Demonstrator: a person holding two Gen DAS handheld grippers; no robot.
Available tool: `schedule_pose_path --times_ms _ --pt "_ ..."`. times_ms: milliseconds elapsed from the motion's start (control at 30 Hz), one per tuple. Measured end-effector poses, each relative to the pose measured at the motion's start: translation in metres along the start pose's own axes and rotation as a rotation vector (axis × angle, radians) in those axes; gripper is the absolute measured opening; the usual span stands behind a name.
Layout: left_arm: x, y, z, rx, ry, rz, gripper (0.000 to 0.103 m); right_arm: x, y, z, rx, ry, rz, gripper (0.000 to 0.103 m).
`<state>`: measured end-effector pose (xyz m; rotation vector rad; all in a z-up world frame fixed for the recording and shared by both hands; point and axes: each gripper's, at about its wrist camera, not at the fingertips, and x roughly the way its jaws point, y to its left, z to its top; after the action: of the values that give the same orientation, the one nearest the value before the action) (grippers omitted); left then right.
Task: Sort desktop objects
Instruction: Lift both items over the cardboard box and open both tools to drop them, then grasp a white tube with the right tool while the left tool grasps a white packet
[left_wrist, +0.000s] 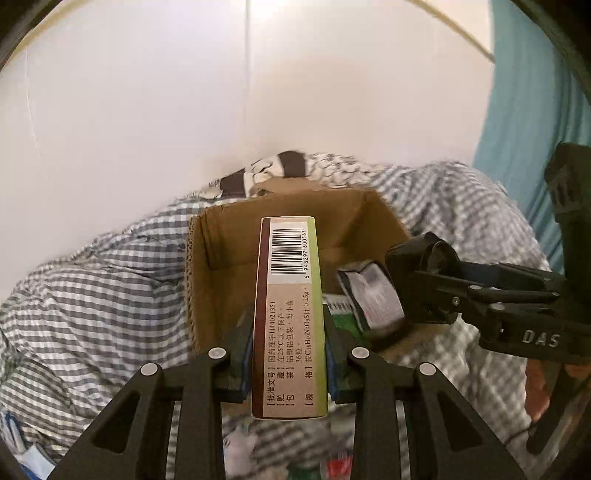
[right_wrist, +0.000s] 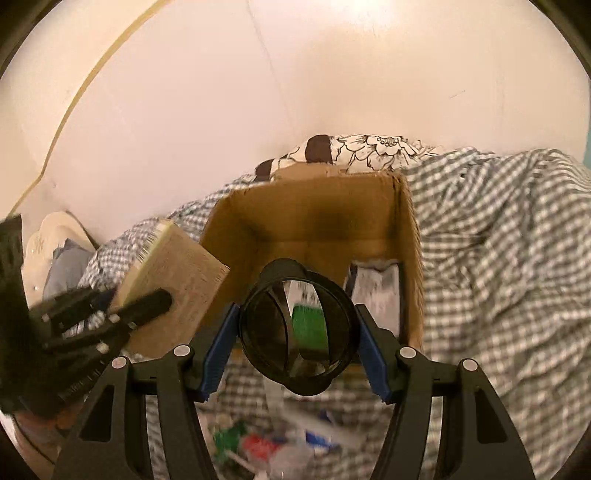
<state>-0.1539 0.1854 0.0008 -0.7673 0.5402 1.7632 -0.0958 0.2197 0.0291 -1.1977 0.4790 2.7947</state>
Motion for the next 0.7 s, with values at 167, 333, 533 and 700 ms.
schedule_pose_path --times_ms 167,333,533,700 --pt "0.049 0.000 0.011 -0.017 0.043 0.068 0.037 0.036 -0.014 0.028 0.029 0.013 -0.010 0.071" --pt "0.041 -0.006 0.009 -0.005 -0.030 0.141 0.098 0.025 -0.023 0.033 0.039 -0.032 -0.029 0.082" --pt "0.009 0.000 -0.016 -0.053 -0.024 0.147 0.098 -0.005 -0.045 0.008 0.081 -0.026 -0.050 0.083" --pt "-0.016 0.006 -0.057 -0.095 0.003 0.179 0.098 -0.038 -0.058 -0.038 0.095 -0.007 -0.073 0.083"
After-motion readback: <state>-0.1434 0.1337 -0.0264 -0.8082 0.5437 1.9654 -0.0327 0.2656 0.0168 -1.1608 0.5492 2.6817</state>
